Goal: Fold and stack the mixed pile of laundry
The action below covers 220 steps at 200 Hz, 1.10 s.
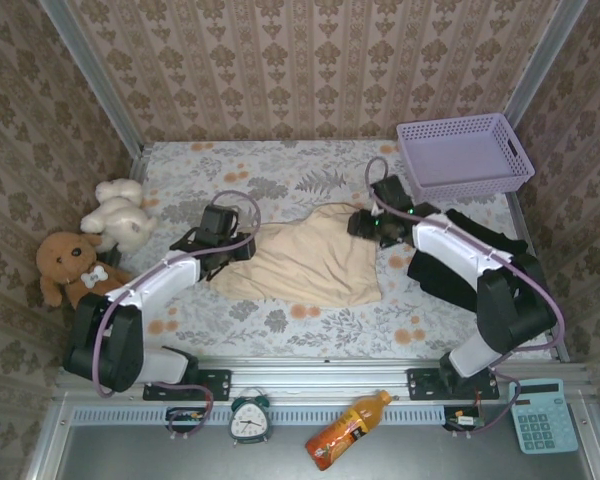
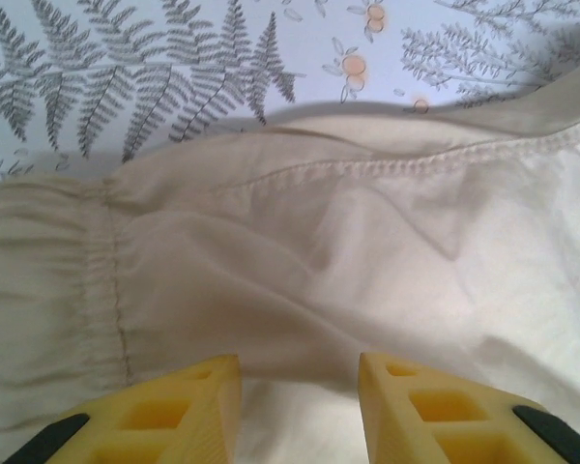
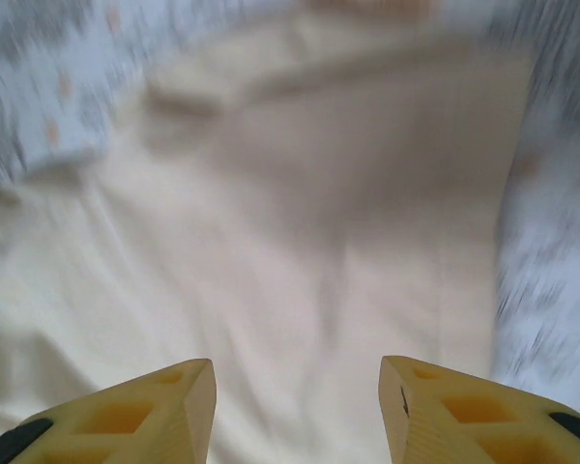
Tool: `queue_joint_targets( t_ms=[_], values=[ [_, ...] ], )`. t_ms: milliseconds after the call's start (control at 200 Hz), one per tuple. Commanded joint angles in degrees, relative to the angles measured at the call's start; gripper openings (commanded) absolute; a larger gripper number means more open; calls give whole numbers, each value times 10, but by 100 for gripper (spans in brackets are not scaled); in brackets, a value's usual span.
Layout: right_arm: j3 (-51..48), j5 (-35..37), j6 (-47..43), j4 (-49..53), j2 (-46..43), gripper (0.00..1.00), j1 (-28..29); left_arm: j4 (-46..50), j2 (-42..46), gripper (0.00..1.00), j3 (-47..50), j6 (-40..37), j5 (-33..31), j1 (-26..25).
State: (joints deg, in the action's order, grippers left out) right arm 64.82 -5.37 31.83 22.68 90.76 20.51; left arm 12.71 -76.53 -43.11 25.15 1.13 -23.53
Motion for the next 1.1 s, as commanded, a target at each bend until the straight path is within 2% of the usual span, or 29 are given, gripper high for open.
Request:
queue_joint_targets(
  t_ms=[0, 190, 360, 440, 500, 590, 655, 795, 890, 1040, 1095],
  values=[
    [47, 25, -70, 11, 62, 50, -41, 28, 16, 40, 32, 42, -14, 5],
    [106, -18, -69, -6, 163, 50, -72, 10, 0, 38, 57, 65, -41, 27],
    [100, -46, -53, -27, 188, 49, -74, -10, -20, 38, 72, 78, -37, 31],
    [94, -73, -42, -39, 187, 45, -73, -14, -33, 38, 76, 78, -35, 31],
    [89, -90, -32, -50, 183, 34, -74, -16, -43, 38, 77, 76, -37, 32],
    [97, -93, -13, -41, 176, 10, -82, -18, -60, 37, 80, 73, -47, 33],
    [103, -97, 4, -39, 167, 0, -98, -19, -72, 37, 80, 69, -51, 33],
    [123, -99, 52, -78, 170, 0, -149, -18, -101, 36, 77, 61, -50, 34],
    [175, -109, 74, -82, 222, 0, -169, -19, -114, 36, 77, 61, -45, 34],
    [249, -148, 102, -88, 319, 0, -171, -20, -122, 38, 78, 60, -41, 35],
    [265, -155, 106, -85, 343, 7, -171, -21, -122, 41, 77, 60, -38, 34]
  ],
)
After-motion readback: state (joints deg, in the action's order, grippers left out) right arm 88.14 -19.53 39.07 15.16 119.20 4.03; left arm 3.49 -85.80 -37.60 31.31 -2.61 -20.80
